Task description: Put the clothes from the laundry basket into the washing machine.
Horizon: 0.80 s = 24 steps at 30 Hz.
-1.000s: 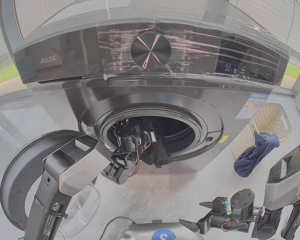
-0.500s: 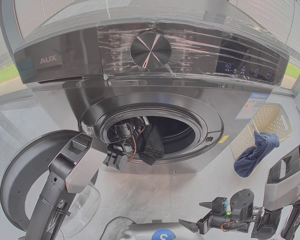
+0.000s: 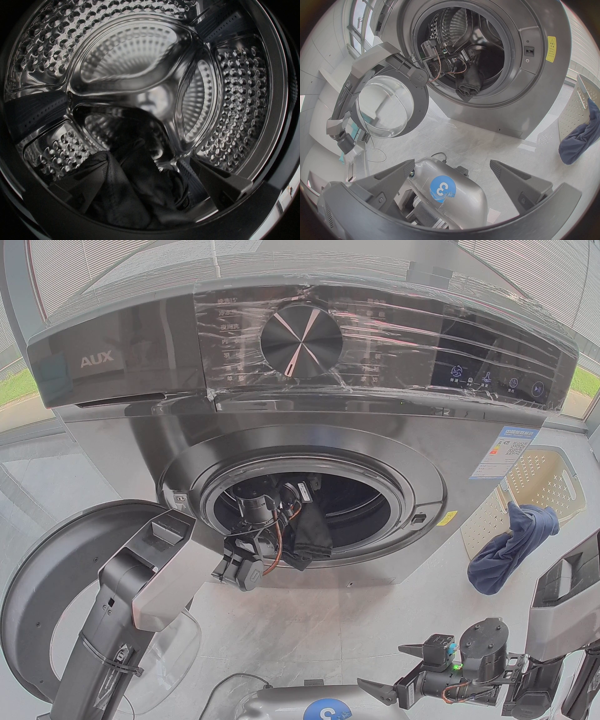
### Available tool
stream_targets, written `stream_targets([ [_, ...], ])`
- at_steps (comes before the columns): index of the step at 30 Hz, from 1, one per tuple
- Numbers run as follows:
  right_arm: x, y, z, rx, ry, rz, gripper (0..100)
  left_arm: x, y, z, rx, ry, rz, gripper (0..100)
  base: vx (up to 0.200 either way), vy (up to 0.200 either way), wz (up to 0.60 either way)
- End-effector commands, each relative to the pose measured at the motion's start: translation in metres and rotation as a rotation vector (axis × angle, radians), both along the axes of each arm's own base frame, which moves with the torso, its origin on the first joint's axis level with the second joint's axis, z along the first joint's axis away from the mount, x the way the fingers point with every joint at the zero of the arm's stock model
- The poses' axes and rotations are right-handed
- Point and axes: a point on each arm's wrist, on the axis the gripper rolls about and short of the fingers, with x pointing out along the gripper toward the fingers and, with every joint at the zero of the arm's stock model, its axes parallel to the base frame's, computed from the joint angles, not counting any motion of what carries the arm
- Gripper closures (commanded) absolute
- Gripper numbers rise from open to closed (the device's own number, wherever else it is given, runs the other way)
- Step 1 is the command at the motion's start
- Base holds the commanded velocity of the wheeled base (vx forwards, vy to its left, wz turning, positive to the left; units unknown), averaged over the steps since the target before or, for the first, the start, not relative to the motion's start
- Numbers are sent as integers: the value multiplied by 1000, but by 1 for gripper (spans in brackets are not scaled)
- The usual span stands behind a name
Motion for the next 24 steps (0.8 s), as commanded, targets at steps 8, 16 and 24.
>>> stream_targets([
  [8, 0, 1, 1, 6, -6, 5, 0, -19, 2, -30, 150, 171, -1, 0, 0, 0, 0],
  [16, 0, 1, 0, 4, -3, 5, 0, -9, 1, -41, 194, 211, 0, 100, 0, 0, 0],
  [24, 0, 2, 0, 4, -3, 6, 0, 7, -20, -32, 120, 109, -21, 100, 0, 0, 0],
])
